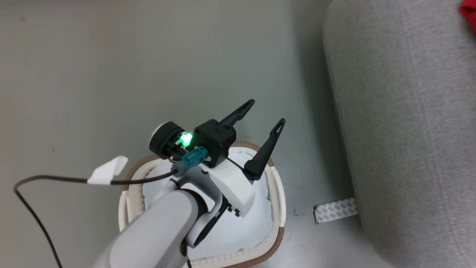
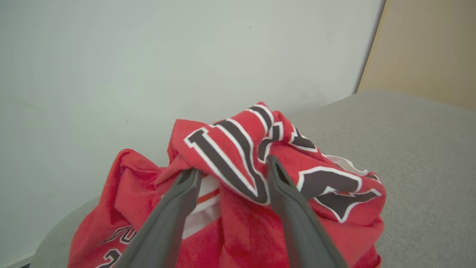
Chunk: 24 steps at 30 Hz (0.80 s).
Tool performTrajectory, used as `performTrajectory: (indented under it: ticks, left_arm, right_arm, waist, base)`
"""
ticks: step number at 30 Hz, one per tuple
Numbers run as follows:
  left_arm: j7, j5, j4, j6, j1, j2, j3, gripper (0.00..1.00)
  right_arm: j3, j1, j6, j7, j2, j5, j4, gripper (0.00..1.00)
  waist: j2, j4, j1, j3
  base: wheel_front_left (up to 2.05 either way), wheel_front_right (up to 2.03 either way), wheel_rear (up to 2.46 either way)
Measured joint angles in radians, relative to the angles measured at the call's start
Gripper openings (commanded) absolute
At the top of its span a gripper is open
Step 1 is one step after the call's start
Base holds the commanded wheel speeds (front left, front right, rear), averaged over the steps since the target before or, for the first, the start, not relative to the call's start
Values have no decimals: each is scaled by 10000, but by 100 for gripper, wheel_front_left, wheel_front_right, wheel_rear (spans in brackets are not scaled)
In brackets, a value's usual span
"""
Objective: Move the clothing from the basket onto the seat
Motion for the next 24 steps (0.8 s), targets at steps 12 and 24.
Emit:
performTrajectory:
  ticks: [12, 24]
  left_arm:
    - [-1313, -834, 984, 489, 964, -201, 800, 100]
    - [-2924, -1630, 2247, 811, 3312, 238, 1471, 100]
  right_arm:
    - [140, 3450, 0, 2, 1979, -1751, -4387, 100]
    - [2330, 6893, 0, 0, 2991, -2458, -6071, 100]
  waist:
    - [0, -191, -3, -1872]
    - [-1, 117, -6, -4514]
  base:
    - [0, 0, 0]
    - [0, 0, 0]
